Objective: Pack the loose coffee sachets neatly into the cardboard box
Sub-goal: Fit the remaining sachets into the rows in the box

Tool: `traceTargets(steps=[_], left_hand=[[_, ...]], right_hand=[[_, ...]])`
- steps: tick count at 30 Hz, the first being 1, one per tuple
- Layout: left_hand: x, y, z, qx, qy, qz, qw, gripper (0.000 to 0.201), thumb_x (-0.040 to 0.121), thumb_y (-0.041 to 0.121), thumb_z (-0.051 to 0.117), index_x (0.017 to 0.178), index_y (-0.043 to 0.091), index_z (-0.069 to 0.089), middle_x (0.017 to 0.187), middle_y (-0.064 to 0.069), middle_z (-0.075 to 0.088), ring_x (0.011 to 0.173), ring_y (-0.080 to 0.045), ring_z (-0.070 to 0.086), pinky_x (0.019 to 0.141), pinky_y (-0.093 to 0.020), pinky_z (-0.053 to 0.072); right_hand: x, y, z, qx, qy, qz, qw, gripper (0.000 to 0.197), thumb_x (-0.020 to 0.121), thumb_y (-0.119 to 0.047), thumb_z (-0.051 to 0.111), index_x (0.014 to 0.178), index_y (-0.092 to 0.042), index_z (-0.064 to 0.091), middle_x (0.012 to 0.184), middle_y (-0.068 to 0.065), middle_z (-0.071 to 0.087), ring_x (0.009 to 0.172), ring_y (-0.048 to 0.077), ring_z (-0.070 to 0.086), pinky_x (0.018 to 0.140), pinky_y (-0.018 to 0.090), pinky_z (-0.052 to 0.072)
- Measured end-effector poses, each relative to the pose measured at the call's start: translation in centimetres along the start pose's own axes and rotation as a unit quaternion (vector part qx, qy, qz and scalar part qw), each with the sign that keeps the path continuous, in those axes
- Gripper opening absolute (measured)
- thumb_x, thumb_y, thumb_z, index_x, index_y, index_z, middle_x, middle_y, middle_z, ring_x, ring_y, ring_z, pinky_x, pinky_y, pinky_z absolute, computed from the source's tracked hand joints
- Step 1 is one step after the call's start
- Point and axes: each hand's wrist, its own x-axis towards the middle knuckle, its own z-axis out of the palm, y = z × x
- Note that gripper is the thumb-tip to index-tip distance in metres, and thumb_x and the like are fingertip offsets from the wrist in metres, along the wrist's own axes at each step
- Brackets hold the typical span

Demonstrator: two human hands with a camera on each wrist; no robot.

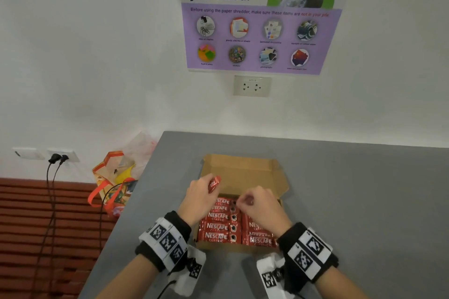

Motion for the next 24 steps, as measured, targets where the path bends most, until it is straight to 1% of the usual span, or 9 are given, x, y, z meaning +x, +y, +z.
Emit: traceTargets(steps=[4,7,11,13,15,17,20,22,24], left_hand=[[0.2,1.1,0.4,-0.009,0.023,0.023,0.999,0.011,0.097,0.018,0.047,0.087,0.016,0.052,0.070,0.002,0.056,0.054,-0.007,0.048,0.048,-0.010,0.039],[0.0,2.1,0.8,-0.045,0.054,0.045,0.997,0.016,0.098,0.019,0.045,0.082,0.018,0.048,0.064,0.005,0.051,0.048,-0.002,0.045,0.047,-0.011,0.039],[-0.5,3.4,1.4,-0.092,0.095,0.082,0.988,0.016,0.098,0.020,0.042,0.103,0.009,0.053,0.069,0.006,0.054,0.052,0.002,0.049,0.053,-0.009,0.039],[-0.7,3.7,1.7,-0.099,0.106,0.106,0.984,0.016,0.099,0.020,0.041,0.107,0.012,0.052,0.075,0.008,0.054,0.061,0.003,0.051,0.060,-0.012,0.039],[-0.8,3.7,2.0,-0.098,0.121,0.122,0.980,0.012,0.098,0.018,0.042,0.106,0.016,0.050,0.086,0.005,0.056,0.077,-0.004,0.054,0.071,-0.019,0.042],[-0.7,3.3,2.2,-0.096,0.129,0.119,0.980,0.011,0.097,0.024,0.045,0.105,0.017,0.048,0.095,0.001,0.056,0.088,-0.012,0.054,0.081,-0.024,0.043],[-0.5,2.9,2.3,-0.103,0.115,0.091,0.984,0.035,0.094,0.039,0.044,0.110,0.008,0.047,0.096,-0.002,0.056,0.089,-0.011,0.054,0.085,-0.025,0.044],[-0.4,2.8,2.3,-0.121,0.111,0.075,0.984,0.036,0.095,0.039,0.042,0.108,0.006,0.046,0.086,-0.002,0.055,0.077,-0.006,0.052,0.078,-0.023,0.044],[-0.5,2.9,2.4,-0.155,0.124,0.061,0.978,0.025,0.097,0.031,0.042,0.098,0.006,0.046,0.072,0.001,0.047,0.060,-0.001,0.043,0.065,-0.016,0.041]], right_hand=[[0.3,-0.8,-0.5,0.027,-0.009,-0.024,0.999,0.019,0.088,-0.030,0.062,0.100,-0.016,0.066,0.093,-0.005,0.065,0.084,0.006,0.059,0.080,0.021,0.050],[-0.1,-1.8,-0.7,0.069,-0.051,-0.067,0.994,0.028,0.086,-0.029,0.064,0.110,-0.014,0.062,0.094,-0.008,0.065,0.073,-0.001,0.057,0.068,0.012,0.046],[-0.6,-3.1,0.0,0.136,-0.048,-0.096,0.985,0.026,0.084,-0.014,0.063,0.107,-0.021,0.052,0.092,-0.010,0.061,0.084,0.016,0.063,0.079,0.029,0.054],[-0.7,-3.4,0.6,0.158,-0.011,-0.092,0.983,0.028,0.086,-0.005,0.058,0.111,-0.016,0.052,0.093,-0.007,0.060,0.090,0.018,0.062,0.083,0.032,0.053],[-0.8,-3.7,0.8,0.168,0.016,-0.087,0.982,0.027,0.086,0.002,0.053,0.111,-0.009,0.055,0.090,-0.008,0.059,0.088,0.016,0.061,0.082,0.030,0.052],[-0.8,-3.7,1.0,0.168,0.028,-0.091,0.981,0.022,0.087,0.004,0.049,0.105,-0.007,0.056,0.083,-0.011,0.057,0.078,0.006,0.059,0.072,0.021,0.051],[-0.9,-3.2,1.2,0.174,0.051,-0.082,0.980,0.012,0.091,-0.002,0.051,0.090,-0.013,0.054,0.074,-0.011,0.056,0.066,-0.004,0.056,0.061,0.013,0.045],[-0.9,-2.6,1.4,0.197,0.066,-0.070,0.976,0.006,0.090,-0.009,0.057,0.092,-0.014,0.060,0.077,-0.003,0.064,0.071,0.006,0.061,0.066,0.020,0.050],[-1.2,-2.4,1.2,0.230,0.071,-0.058,0.969,0.009,0.088,-0.013,0.062,0.097,-0.015,0.064,0.081,-0.009,0.066,0.076,0.001,0.063,0.069,0.014,0.050]])
